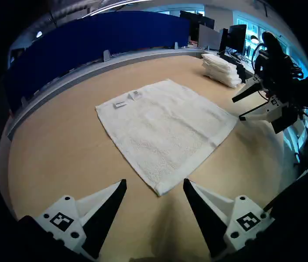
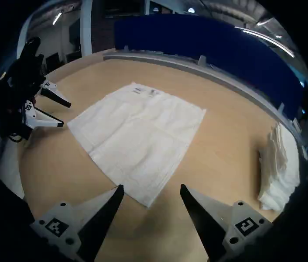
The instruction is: Fold towel
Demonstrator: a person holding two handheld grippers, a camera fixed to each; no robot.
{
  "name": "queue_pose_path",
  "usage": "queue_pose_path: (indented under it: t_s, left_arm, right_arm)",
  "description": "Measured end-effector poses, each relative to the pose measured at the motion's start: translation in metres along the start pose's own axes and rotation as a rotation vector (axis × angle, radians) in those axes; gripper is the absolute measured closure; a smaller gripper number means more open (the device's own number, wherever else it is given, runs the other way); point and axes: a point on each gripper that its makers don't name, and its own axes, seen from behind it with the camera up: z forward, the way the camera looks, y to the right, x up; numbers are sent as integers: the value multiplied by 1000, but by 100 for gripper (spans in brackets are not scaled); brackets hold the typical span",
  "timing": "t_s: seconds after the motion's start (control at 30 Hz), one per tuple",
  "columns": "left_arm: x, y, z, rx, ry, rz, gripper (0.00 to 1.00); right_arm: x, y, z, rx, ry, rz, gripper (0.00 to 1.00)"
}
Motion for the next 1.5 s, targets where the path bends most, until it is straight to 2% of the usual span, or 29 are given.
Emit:
queue_pose_path:
  t_s: [0.2, 0.37, 0.53, 0.63, 0.83, 1.03, 1.17, 1.23, 1.3, 1.37, 1.5]
  left_arm:
    - [-9, 7, 6, -34, -36, -23, 4]
    - [-14, 8, 12, -34, -53, -24, 7]
    - [-17, 10, 16, -29, -59, -1, 19]
    - [-17, 8, 18, -17, -60, 9, 25]
    - [-17, 4, 19, -4, -62, 5, 32]
    - [-17, 3, 21, 10, -64, -2, 38]
    - [-17, 4, 21, 14, -65, -2, 49]
    - [-17, 4, 22, 17, -66, -3, 50]
    - [-17, 3, 22, 20, -66, -5, 59]
    - [-17, 2, 21, 29, -66, -7, 71]
    - [-16, 0, 21, 42, -67, -18, 82]
  right_arm:
    - [-13, -7, 4, 31, -24, 18, 3]
    - [-22, -8, 5, 31, -44, 21, 14]
    - [-30, -10, 6, 38, -58, 6, 26]
    - [-31, -10, 6, 40, -56, 9, 30]
    - [-28, -6, 7, 36, -50, 23, 48]
    - [-28, -6, 6, 37, -51, 11, 54]
    - [-28, -8, 6, 38, -54, 7, 65]
    - [-28, -9, 6, 38, -54, 6, 67]
    - [-28, -10, 6, 37, -54, 7, 68]
    - [-27, -10, 6, 36, -54, 8, 72]
    - [-26, -9, 7, 25, -54, 13, 82]
